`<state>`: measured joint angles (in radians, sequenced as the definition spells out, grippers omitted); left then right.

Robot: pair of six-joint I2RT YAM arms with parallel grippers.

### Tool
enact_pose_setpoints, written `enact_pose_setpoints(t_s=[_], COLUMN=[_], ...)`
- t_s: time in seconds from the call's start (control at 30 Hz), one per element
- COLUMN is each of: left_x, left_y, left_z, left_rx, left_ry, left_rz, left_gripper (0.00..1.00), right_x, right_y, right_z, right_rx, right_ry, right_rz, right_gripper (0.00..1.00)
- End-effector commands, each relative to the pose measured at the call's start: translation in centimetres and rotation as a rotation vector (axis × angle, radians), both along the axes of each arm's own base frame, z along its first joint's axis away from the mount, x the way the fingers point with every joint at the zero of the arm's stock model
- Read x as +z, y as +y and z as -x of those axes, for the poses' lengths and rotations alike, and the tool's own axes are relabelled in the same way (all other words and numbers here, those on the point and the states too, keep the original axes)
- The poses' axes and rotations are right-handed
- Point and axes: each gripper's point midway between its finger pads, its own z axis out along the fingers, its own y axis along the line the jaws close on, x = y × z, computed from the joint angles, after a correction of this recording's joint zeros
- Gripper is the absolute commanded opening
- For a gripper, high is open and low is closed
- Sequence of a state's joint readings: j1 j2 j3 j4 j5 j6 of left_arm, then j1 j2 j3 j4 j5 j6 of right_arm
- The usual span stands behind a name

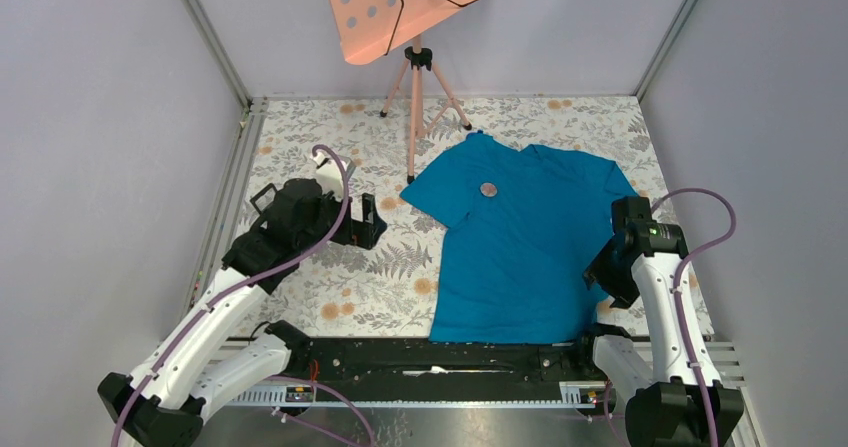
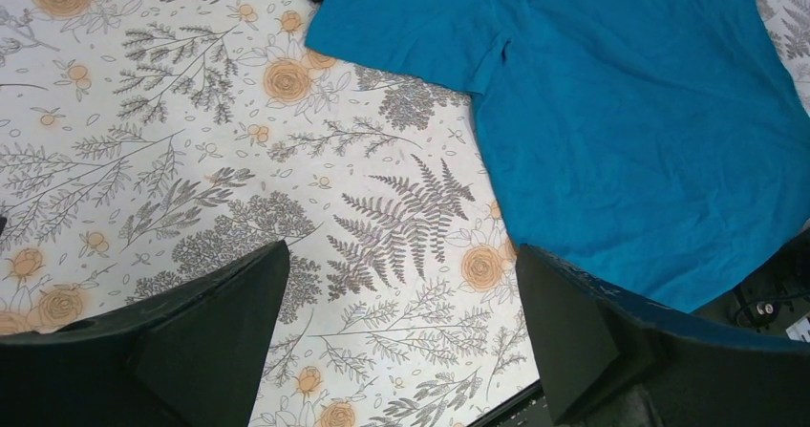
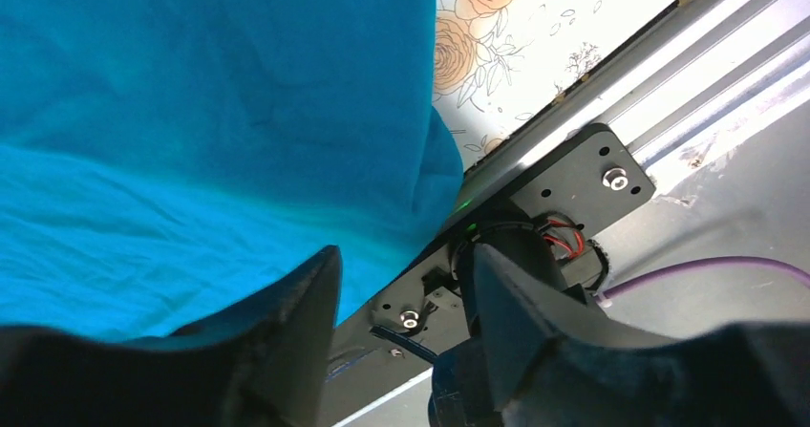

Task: Pin the brooch onto the clothing

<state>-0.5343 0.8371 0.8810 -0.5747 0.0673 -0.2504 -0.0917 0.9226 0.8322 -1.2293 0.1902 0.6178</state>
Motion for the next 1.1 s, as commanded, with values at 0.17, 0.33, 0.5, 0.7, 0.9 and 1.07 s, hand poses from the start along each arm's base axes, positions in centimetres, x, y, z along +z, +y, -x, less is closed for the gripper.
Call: enact_pose_setpoints(t_s=[0.17,0.33,0.5,0.7,0.9,1.07], left_x=[0.9,1.4,4.6,8.5,9.5,9.5], left_y=[1.7,4.6,7.7,10.8,12.9,12.8], left_z=[-1.6,-2.7,-2.8,-1.6,-0.1,0.2], left_rx=[0.112,0.265,0.414,0.536,0.592,0.584], left_ry=[-0.047,-0.091,-0.231,-0.418,-0.531,-0.541], left_rz=[0.045,0.03,0.045,0.095,0.103,0.123], left_gripper=[0.99,0.99,0.99,0.99,0.99,0.99], right_x=[2.5,5.2,9.1,13.4,16.4,16.7], right_y=[-0.1,0.0,0.2,0.3,0.8,0.8], right_z=[-3.3,-6.5,-9.3,-11.1,-10.8,-10.4], right_rx=[0.084,0.186,0.33,0.455,0.476,0.471], right_ry=[-0.149,-0.326,-0.578,-0.919,-1.181,-1.219], right_rz=[0.008,0.027,0.083,0.223,0.3,0.31], right_gripper=[0.9,0.93,0.93,0.93,0.94,0.95])
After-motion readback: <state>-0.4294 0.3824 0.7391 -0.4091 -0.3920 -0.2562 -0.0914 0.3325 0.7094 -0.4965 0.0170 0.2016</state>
